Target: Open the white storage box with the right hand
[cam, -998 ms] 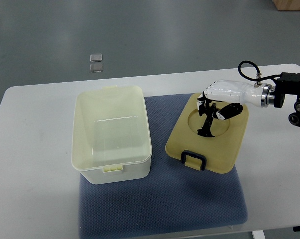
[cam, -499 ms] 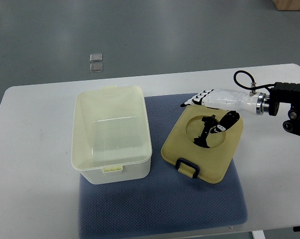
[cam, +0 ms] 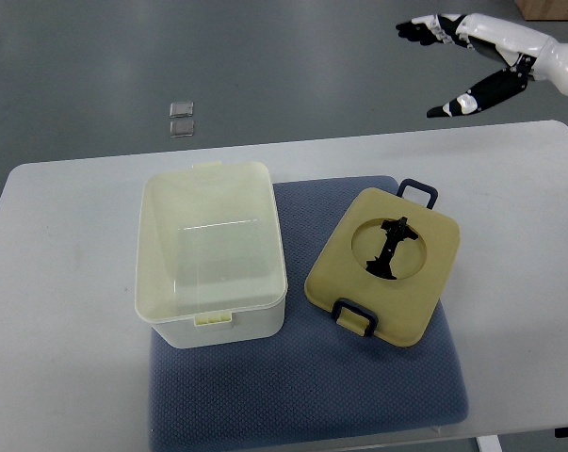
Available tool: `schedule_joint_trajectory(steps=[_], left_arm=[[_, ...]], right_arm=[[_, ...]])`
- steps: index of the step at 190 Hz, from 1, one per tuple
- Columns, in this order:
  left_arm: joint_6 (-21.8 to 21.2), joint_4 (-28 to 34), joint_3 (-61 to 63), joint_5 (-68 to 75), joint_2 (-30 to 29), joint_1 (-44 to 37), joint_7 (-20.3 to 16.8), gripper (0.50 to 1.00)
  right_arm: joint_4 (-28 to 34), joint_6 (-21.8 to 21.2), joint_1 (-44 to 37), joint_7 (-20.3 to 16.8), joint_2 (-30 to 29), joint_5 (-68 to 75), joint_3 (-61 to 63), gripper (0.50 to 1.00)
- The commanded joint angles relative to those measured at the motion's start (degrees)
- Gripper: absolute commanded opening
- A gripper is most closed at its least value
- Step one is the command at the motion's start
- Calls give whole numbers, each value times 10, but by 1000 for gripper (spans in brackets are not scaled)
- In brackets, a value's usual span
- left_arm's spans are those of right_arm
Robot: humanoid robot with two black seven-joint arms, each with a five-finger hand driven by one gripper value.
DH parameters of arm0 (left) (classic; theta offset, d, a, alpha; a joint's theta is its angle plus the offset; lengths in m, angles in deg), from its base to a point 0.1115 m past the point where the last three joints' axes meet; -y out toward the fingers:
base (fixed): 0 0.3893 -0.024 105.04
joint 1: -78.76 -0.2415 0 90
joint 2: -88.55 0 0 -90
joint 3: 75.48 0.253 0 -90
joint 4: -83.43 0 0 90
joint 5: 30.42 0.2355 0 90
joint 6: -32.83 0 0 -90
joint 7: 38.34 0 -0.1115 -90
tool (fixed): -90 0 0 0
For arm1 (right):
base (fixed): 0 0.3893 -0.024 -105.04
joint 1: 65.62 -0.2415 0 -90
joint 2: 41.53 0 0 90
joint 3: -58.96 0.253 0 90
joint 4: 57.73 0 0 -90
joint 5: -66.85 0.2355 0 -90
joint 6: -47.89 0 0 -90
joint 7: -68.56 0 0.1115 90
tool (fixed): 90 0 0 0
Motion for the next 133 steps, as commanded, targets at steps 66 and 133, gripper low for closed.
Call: schedule_joint_trajectory(steps=[66,133], left_arm=[[0,-11,-1,0,0,0,15,1000],[0,-11,-1,0,0,-1,16,1000]], right_arm=[[-162,-43,170,-95,-218,721,164,930],[-255,-128,186,-168,-283,706,199,930]])
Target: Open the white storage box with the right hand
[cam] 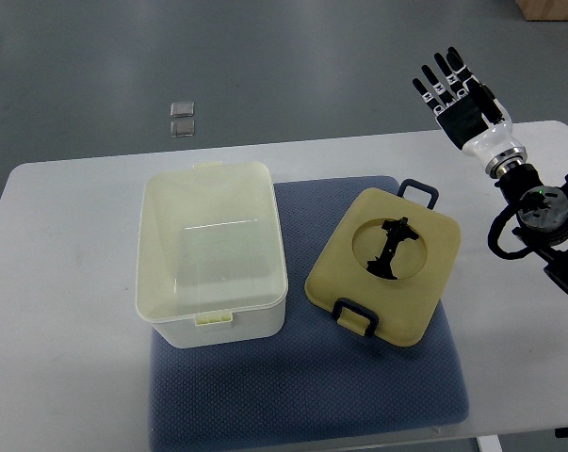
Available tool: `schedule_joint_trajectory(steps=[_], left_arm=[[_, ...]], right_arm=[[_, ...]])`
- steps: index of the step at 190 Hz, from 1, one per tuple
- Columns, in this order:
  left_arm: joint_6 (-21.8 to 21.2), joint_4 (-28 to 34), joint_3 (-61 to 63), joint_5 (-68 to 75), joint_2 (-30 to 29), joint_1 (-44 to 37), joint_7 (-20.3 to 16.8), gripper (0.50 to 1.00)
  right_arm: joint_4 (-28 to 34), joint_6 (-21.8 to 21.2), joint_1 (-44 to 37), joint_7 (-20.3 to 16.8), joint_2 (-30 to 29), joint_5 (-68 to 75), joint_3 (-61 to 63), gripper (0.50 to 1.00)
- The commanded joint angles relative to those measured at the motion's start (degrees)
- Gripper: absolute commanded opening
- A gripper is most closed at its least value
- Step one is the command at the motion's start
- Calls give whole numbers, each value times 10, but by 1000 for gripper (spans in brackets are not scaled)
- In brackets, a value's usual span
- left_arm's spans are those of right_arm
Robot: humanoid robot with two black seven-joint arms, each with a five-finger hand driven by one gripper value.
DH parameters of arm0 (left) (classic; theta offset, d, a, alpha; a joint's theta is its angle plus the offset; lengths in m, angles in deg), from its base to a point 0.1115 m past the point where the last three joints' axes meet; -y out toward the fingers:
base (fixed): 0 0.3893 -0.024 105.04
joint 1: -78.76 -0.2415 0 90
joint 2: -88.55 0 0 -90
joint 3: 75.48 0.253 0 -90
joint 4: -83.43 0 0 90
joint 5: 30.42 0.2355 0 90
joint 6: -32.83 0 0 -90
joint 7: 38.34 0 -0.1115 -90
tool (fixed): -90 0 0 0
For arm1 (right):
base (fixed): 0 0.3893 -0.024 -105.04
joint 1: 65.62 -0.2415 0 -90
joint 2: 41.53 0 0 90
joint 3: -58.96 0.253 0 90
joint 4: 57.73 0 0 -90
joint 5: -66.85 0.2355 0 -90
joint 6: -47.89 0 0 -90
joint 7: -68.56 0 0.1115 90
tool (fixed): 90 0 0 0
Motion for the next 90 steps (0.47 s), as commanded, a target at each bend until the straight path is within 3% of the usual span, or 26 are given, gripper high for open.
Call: schedule_joint_trajectory(steps=[1,31,41,90], left_arm=[[0,-1,0,0,0,0,0,1000],[1,-1,1,0,0,0,0,1000],[1,-2,2,0,0,0,0,1000],[1,-5,2,1,0,0,0,1000]], right_arm=[[-30,18,-9,-10,-14,2,5,930],[-72,112,-44,-7,-61,4,14,930],[-81,125,-50,-2,-71,4,15,930],[-82,59,-49,18,-78,-4,29,930]])
